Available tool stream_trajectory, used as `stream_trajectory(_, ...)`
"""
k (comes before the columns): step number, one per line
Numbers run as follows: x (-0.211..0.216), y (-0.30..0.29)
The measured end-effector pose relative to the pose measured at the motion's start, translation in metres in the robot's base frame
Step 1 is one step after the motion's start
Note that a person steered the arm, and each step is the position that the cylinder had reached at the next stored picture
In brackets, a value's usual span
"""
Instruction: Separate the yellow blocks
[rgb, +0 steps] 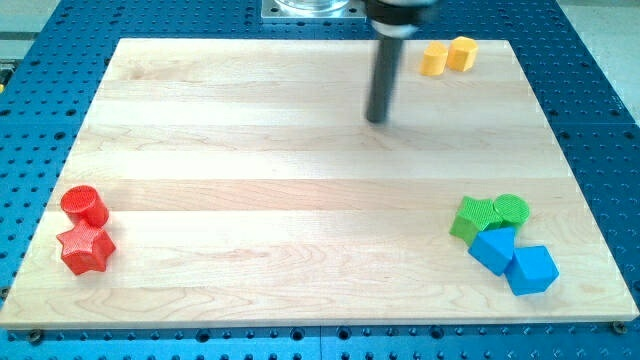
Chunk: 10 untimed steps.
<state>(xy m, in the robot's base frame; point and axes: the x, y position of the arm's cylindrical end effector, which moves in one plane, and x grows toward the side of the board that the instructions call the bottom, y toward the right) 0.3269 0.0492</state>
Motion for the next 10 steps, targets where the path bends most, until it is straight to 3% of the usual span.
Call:
stream_trajectory(1,-0.103,0.0)
stream_trajectory(2,-0.134,0.041)
stream_trajectory(5,-0.134,0.222)
stream_trajectory(6,-0.129,0.21)
stream_trajectory(7,-0.117,0.158)
stream_trajectory(9,-0.097,0.21)
stream_trajectory(10,-0.052,0.136)
